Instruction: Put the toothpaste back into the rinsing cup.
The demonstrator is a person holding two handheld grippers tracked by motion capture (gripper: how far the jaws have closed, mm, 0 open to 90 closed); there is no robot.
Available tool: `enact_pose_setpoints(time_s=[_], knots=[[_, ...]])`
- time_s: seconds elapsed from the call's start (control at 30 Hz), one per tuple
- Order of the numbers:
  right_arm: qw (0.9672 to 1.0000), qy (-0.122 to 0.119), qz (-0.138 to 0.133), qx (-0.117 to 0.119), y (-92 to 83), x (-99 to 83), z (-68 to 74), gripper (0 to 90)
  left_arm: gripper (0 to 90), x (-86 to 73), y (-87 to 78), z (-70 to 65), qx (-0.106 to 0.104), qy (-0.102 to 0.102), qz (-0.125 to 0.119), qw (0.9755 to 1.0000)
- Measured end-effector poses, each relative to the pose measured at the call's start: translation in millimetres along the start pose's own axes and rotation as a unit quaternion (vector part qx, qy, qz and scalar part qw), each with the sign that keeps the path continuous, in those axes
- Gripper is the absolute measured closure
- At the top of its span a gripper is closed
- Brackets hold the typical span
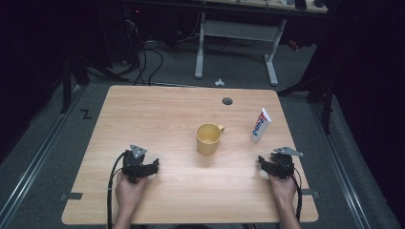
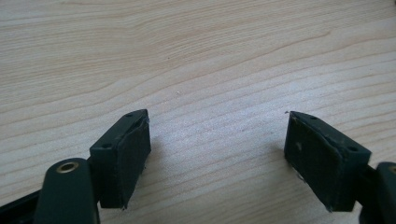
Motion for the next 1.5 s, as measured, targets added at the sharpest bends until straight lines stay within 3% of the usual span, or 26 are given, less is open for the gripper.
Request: enact_pose_setpoints(time_s=[0.03,0.57,0.73,0.83,1.0,1.2,1.5], knots=[[0.9999,0.007,-0.009,0.012,-4.7,-0.4,1.0,40.9,23.0,0.0,0.0,0.0,0.000,0.000,0.000,1.0000],[0.9982,0.007,-0.039,0.045,-20.5,2.3,6.8,36.1,22.9,0.0,0.0,0.0,0.000,0.000,0.000,1.0000],[0.9965,0.017,-0.042,0.070,-22.4,6.8,7.1,32.7,22.9,0.0,0.0,0.0,0.000,0.000,0.000,1.0000],[0.9959,0.002,-0.048,0.076,-24.3,11.7,10.8,31.0,22.9,0.0,0.0,0.0,0.000,0.000,0.000,1.0000],[0.9949,-0.004,-0.056,0.085,-27.7,16.7,14.2,30.4,22.9,0.0,0.0,0.0,0.000,0.000,0.000,1.0000],[0.9946,-0.005,-0.069,0.077,-31.0,26.4,15.0,33.8,22.9,0.0,0.0,0.0,0.000,0.000,0.000,1.0000],[0.9956,-0.004,-0.065,0.067,-30.2,41.0,13.7,40.1,22.9,-0.1,0.1,-0.1,0.000,0.001,0.000,1.0000]])
Point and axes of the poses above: each handheld gripper's, and its own axes: y roughly forward along the jaws, x roughly out of its top, z roughly to its left, the point moved 1 cm from there along y, roughly forward along the jaws, and after that the axes turned 13 degrees about -x, right-handed, at the moved point
